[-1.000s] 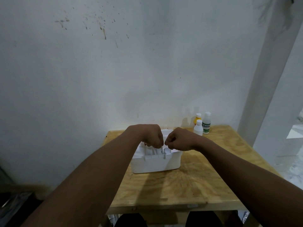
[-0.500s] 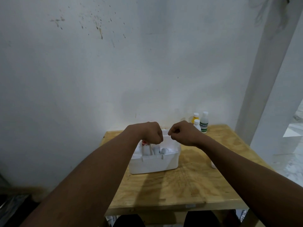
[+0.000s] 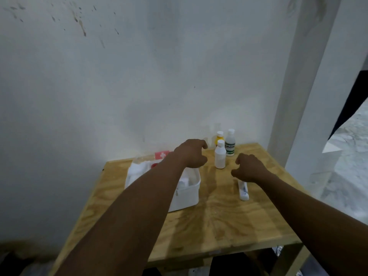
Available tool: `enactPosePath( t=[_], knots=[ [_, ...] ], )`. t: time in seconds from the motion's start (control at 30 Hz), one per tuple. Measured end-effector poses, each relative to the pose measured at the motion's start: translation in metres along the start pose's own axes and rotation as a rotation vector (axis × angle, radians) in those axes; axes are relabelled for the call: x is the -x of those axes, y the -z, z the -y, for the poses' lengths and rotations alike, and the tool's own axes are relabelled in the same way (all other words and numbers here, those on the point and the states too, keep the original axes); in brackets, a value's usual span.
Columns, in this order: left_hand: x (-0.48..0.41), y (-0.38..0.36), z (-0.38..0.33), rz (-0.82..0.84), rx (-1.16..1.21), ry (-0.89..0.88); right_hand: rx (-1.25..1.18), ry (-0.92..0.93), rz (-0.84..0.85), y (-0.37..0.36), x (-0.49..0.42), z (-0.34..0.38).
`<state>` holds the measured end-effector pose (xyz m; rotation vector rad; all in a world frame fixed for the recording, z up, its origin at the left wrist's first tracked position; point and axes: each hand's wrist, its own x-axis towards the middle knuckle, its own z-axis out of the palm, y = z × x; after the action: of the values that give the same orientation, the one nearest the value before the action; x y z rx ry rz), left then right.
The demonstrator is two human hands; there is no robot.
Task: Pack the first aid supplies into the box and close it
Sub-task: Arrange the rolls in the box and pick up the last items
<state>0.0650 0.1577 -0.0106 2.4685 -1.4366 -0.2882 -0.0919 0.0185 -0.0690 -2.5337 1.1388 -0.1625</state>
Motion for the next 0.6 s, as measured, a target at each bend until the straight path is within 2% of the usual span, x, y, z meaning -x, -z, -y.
enactPosePath(
  t=[0.1,0.23,0.4,0.6],
  knots=[
    [-0.018,-0.017,-0.013,-0.024,-0.049,-0.026,0.033,-0.063,0.069,-0.011,-0.003,-0.017],
    [-0.035,-0.032,-0.027,-0.110,-0.117,-0.074,0.014,-0.022,0.099,-0.019,-0.004,-0.023],
    [-0.050,-0.033,-0.044,-0.070,-0.224,-0.109,-0.057,0.021,0.036,-0.021,-0.007,-0.020],
    [-0.050,-0.026,-0.046,-0.213,-0.276,-0.093,-0.236,0.058,-0.092,-0.003,-0.007,-0.009]
  ],
)
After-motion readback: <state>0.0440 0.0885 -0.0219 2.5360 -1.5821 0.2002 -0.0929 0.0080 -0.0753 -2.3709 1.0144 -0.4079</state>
